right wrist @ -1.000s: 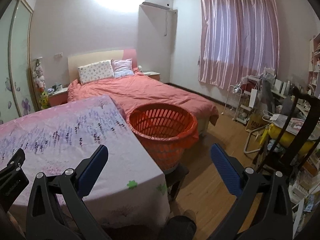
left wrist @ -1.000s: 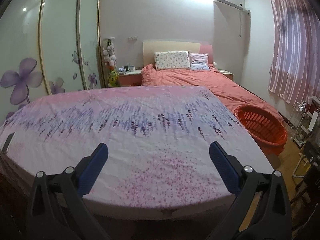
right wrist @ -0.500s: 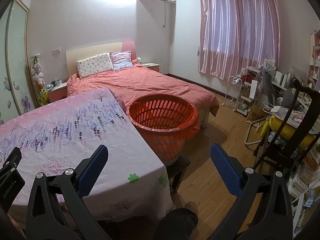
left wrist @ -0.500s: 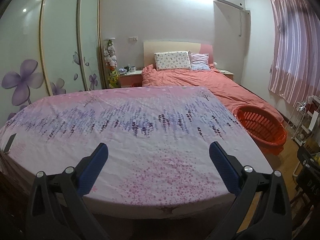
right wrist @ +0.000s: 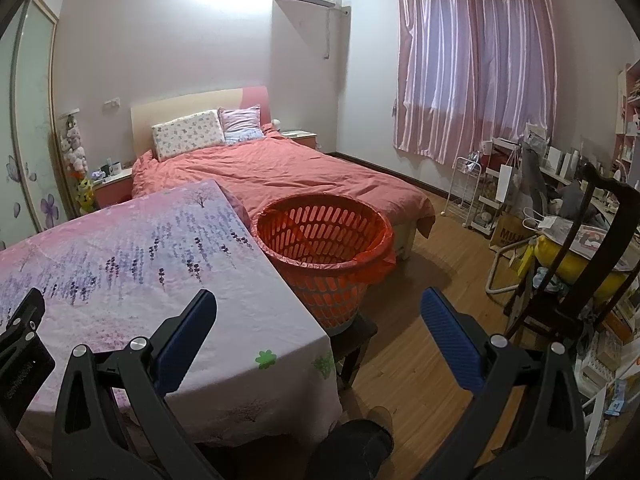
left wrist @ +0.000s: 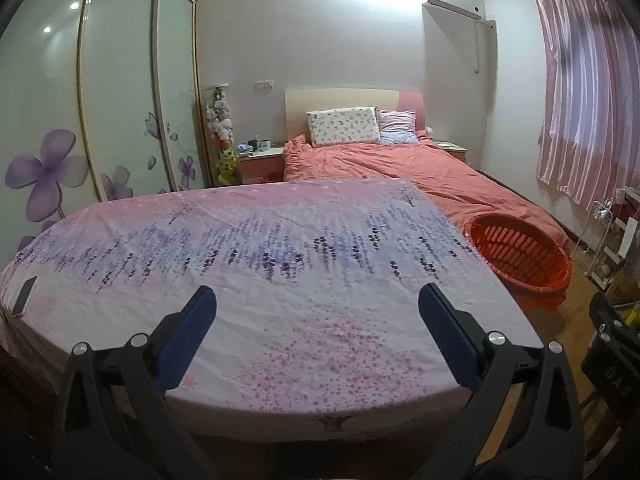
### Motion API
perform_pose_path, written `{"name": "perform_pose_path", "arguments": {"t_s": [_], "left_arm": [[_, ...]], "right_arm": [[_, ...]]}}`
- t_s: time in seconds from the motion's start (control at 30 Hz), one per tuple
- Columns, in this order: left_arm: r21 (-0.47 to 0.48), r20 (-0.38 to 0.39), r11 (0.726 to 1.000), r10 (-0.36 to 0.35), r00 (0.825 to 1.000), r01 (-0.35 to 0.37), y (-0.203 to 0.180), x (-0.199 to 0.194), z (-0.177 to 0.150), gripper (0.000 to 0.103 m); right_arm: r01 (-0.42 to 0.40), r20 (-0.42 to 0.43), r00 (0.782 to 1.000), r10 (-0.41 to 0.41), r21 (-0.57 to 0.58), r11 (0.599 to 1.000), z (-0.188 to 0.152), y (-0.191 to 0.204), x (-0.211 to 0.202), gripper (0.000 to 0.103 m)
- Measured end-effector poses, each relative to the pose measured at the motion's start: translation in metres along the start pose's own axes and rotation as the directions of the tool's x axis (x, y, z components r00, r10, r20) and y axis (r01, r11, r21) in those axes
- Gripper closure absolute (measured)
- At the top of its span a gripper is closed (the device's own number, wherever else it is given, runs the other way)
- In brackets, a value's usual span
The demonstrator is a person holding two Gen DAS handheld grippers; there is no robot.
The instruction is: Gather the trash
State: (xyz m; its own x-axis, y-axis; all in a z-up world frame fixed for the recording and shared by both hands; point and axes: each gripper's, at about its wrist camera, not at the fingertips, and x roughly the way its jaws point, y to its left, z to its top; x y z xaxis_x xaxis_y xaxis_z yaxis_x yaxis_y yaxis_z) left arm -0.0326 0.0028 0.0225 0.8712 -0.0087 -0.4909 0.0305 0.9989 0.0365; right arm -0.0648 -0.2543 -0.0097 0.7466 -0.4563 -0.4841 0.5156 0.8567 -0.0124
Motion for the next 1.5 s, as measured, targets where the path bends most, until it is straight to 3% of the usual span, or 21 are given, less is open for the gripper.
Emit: {"name": "perform_pose_path", "arguments": {"t_s": [0.37,1.5], "left_arm": [[0.002,0.004,1.0,-0.027,1.0,0.027,-0.0062,-0.002,0.0035,0.004],[-0.001,-0.005,1.0,-0.009,1.0,0.009,-0.0047,-0.0004,0.0057,0.004]], "right_arm": [[-0.004,0.006,1.0,0.004,0.009,1.0,0.0059,-0.0033,-0.0013,0.002],[-0.027,-0.009,1.0,0.027,0.006,1.0,0.0082,0.0025,0.0028,0.002]]}}
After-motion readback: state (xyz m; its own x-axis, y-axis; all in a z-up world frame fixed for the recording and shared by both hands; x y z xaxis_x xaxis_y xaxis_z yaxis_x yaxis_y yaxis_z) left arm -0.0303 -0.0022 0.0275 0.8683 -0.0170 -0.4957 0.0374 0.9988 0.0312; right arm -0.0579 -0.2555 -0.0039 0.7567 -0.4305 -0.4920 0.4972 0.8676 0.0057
